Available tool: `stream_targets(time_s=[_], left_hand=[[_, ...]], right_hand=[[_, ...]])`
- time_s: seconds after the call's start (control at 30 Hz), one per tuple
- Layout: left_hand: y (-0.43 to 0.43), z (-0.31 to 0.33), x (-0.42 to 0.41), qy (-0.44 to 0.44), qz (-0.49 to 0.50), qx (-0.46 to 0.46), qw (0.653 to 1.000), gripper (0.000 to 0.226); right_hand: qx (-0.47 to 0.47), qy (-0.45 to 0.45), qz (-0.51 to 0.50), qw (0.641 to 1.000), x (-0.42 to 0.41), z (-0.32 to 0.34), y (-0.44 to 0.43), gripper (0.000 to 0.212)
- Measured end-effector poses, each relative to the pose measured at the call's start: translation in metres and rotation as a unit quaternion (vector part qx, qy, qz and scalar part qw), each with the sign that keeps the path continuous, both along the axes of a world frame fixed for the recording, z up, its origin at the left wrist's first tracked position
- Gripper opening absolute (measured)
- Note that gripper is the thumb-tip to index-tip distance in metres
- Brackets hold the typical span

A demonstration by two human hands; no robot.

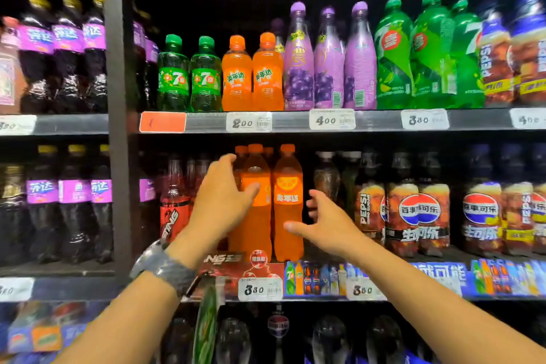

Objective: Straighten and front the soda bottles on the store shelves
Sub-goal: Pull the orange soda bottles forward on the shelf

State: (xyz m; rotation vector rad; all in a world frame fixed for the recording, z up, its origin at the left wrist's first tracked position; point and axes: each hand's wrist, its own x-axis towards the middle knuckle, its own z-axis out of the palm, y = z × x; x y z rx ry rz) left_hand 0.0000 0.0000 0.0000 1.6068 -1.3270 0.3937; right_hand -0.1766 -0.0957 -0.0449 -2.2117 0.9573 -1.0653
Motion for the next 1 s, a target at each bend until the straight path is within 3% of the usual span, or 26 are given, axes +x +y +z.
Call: stream_targets(time_s=[0.13,0.27,0.37,0.43,0.6,0.73,0.8,1.0], left_hand=[[-0.035,0.015,0.004,0.023,0.007,0.010,1.000,0.074],[-0.059,0.013,0.009,-0.003,0.038,0.070,0.997,0.099],[-0.066,0.007,0.015,-0.074,0.063,0.071,0.993,0.080],[-0.067,0.006,0.020,-0.064,0.043,0.083,0.994,0.072],[-0.064,0.009,0.029,-0.044,-0.025,0.086,0.995,0.072],[-0.064,0.004,0.028,-0.061,-0.012,0.086,0.994,0.076],[-0.066,0.003,0.025,-0.059,0.010,0.081,0.995,0.085],[-0.064,0.010,0.029,-0.025,-0.008,0.103,0.994,0.078]], right_hand=[[0.002,-0.034,-0.056,0.998,0.032,-0.005,-0.014,0.093],[0.036,-0.053,-0.086,0.994,0.044,-0.023,-0.033,0.081],[0.043,-0.054,-0.085,0.994,0.043,-0.033,-0.042,0.066],[0.053,-0.059,-0.060,0.995,0.037,-0.036,-0.046,0.064],[0.066,-0.072,0.009,0.995,0.023,-0.036,-0.054,0.063],[0.057,-0.052,0.036,0.996,0.019,-0.038,-0.051,0.069],[0.044,-0.041,0.030,0.998,0.020,-0.039,-0.048,0.073],[0.023,-0.031,0.004,0.999,0.027,-0.043,-0.047,0.074]])
